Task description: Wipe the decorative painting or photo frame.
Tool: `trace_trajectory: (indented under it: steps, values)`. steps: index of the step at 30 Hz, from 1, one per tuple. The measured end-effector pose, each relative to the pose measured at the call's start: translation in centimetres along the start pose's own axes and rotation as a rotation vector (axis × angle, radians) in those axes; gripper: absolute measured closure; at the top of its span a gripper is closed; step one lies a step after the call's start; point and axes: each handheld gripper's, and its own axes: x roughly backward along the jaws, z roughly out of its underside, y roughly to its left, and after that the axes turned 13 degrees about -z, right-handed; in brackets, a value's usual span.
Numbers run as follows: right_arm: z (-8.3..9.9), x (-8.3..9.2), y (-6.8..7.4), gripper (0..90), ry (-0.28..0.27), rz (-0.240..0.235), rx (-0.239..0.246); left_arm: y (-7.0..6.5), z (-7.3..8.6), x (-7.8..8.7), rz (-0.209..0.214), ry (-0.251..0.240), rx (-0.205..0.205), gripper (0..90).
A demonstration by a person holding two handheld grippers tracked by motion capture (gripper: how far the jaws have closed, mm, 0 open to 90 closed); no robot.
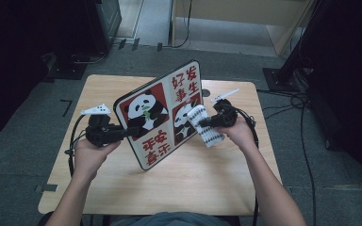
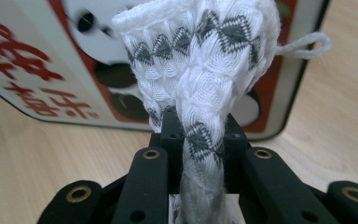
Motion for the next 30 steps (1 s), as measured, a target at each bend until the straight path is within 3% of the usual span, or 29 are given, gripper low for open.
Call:
trace_trajectory:
  steps: [9, 14, 30]
  values:
    - [-2.3, 1.4, 2.1, 78.5, -0.03, -0.004, 0.03, 0.2, 0.0, 0.3, 0.003, -0.013, 0.01, 75.4]
    - [-4.2, 2.8, 3.4, 78.7, -0.058, -0.012, 0.073, 0.1, -0.1, 0.3, 0.004, -0.01, 0.009, 77.2]
    - [-12.0, 6.4, 8.0, 78.6, -0.095, 0.002, 0.193, 0.2, -0.1, 0.3, 0.004, -0.01, 0.008, 77.6]
